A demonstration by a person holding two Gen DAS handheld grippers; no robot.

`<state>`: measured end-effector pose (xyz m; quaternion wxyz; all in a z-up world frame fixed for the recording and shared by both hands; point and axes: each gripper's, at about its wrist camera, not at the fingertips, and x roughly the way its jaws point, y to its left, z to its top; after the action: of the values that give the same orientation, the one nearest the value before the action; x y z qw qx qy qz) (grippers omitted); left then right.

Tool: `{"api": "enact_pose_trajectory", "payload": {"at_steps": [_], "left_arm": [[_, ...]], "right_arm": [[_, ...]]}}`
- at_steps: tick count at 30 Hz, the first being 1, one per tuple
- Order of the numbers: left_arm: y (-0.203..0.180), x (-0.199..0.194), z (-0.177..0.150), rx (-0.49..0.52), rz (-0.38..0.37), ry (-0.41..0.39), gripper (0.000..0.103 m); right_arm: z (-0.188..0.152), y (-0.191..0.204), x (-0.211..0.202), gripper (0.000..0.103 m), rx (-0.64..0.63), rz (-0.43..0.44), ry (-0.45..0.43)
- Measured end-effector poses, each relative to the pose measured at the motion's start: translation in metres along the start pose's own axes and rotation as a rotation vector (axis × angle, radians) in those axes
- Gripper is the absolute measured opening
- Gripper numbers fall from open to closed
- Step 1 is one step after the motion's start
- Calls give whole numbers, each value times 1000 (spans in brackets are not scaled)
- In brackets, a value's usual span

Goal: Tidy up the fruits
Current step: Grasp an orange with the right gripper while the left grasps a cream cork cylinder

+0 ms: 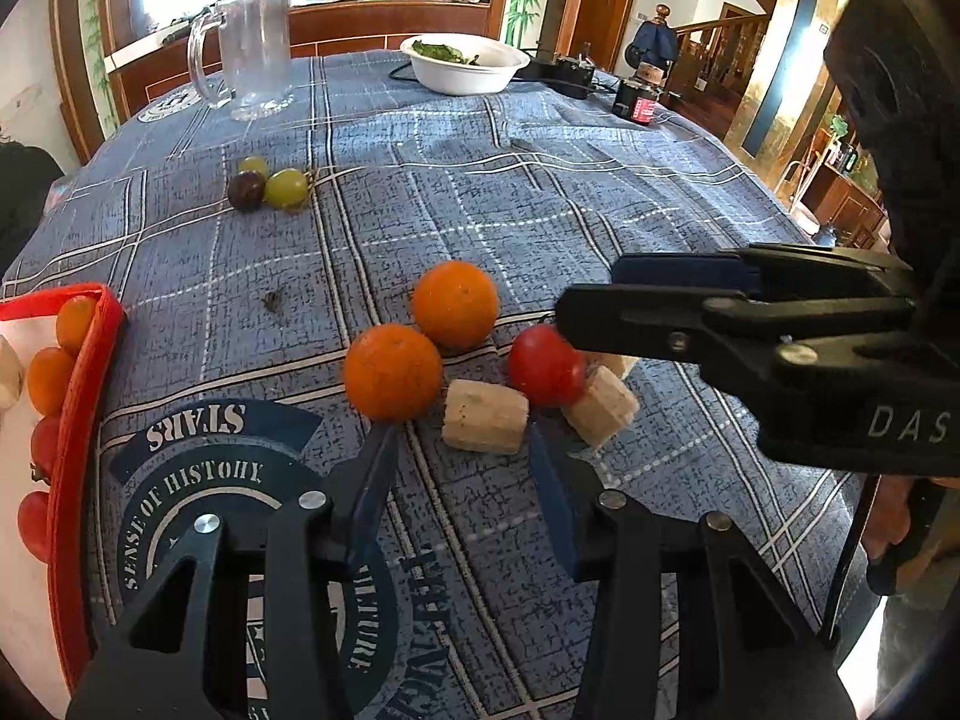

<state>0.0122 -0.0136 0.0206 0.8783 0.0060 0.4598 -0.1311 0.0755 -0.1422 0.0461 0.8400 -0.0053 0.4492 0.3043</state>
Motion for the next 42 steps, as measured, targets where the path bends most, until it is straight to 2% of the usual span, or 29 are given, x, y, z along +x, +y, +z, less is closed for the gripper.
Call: {"api": "enact_pose_trajectory", "payload": {"at_steps": [6,9,12,19,20,21,24,27,33,37,38,42], "left_arm": [[5,1,3,-19,-21,7,44],[3,3,3,-10,-12,8,44],[5,5,4,-23,-16,5,44],[3,4,2,-20,-14,0,43],[2,4,1,-20,-14,1,42],[1,5,1,-20,-16,2,36],[-3,7,0,-12,-15,5,33],[-4,8,2,-12,-11,2,32],[-10,11,6,6,16,15,32],[-15,13,5,31,49,17,32],[-17,13,5,42,59,15,24],[-25,14,5,71,82,8,24]], "right_arm": [[9,9,25,43,-9,26,42],[14,15,37,38,-28,20,65],[19,17,44,37,-41,7,69],[21,-2,43,34,9,25,55],[20,-6,45,34,21,38,55],[19,-7,47,34,33,61,53],[18,-6,52,35,34,98,46],[19,-6,58,35,34,136,51],[18,-29,69,32,150,286,73],[16,-29,66,31,171,274,62],[16,-27,63,31,165,257,52],[14,-32,47,31,184,263,-3]]}}
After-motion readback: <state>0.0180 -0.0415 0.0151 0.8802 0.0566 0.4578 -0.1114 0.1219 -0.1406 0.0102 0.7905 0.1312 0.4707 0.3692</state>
